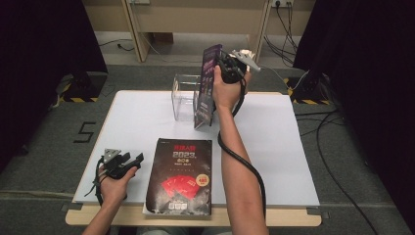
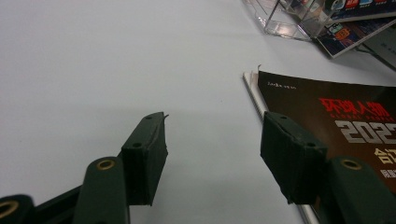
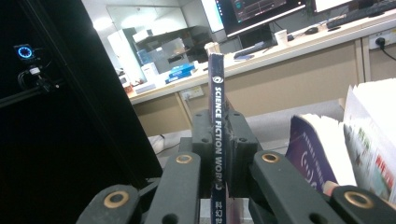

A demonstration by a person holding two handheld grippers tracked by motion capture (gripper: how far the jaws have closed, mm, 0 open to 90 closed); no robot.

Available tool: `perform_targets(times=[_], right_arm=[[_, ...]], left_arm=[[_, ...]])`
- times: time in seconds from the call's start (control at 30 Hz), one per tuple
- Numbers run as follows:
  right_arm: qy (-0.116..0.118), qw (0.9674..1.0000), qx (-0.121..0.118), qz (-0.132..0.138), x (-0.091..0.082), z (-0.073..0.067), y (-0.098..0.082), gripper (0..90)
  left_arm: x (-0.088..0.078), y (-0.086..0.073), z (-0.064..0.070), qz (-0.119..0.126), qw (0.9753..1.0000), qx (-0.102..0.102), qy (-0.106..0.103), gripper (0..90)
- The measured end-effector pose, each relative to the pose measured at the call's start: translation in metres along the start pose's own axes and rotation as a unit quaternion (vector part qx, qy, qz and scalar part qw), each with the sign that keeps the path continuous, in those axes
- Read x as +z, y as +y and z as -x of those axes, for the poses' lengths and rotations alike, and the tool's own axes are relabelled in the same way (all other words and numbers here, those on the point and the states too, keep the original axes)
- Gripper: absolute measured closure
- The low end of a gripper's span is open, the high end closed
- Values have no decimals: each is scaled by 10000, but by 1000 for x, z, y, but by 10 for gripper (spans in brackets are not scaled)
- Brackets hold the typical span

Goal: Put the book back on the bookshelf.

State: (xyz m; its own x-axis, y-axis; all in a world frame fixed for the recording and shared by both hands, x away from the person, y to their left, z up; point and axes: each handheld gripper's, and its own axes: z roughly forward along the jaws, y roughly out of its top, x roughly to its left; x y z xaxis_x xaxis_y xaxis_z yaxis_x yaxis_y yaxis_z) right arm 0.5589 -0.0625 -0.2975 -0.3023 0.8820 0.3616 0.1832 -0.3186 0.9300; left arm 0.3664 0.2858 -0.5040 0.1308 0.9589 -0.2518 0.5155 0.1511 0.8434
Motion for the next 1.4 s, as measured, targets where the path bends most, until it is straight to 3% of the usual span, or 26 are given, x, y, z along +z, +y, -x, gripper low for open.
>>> perform_targets(times=[0.2, 0.57, 0.93, 1.2, 1.4], right_arm=[[-22, 9998, -177, 52, -9, -3, -9, 842], [-131, 9997, -206, -42, -34, 7, -22, 834], [-72, 9992, -240, -315, -52, 18, -20, 827], [-20, 9976, -231, -654, -65, 22, -17, 791], [-139, 9953, -211, -937, -71, 28, -12, 770]], left_arm=[[0, 0, 0, -12, 10000, -2, -7, 401], [0, 0, -1, -26, 10000, -52, -3, 403], [1, 0, -2, -34, 10000, -87, 4, 404], [0, 0, -2, -26, 9999, -105, 13, 404], [1, 0, -2, -44, 9999, -102, 18, 404]])
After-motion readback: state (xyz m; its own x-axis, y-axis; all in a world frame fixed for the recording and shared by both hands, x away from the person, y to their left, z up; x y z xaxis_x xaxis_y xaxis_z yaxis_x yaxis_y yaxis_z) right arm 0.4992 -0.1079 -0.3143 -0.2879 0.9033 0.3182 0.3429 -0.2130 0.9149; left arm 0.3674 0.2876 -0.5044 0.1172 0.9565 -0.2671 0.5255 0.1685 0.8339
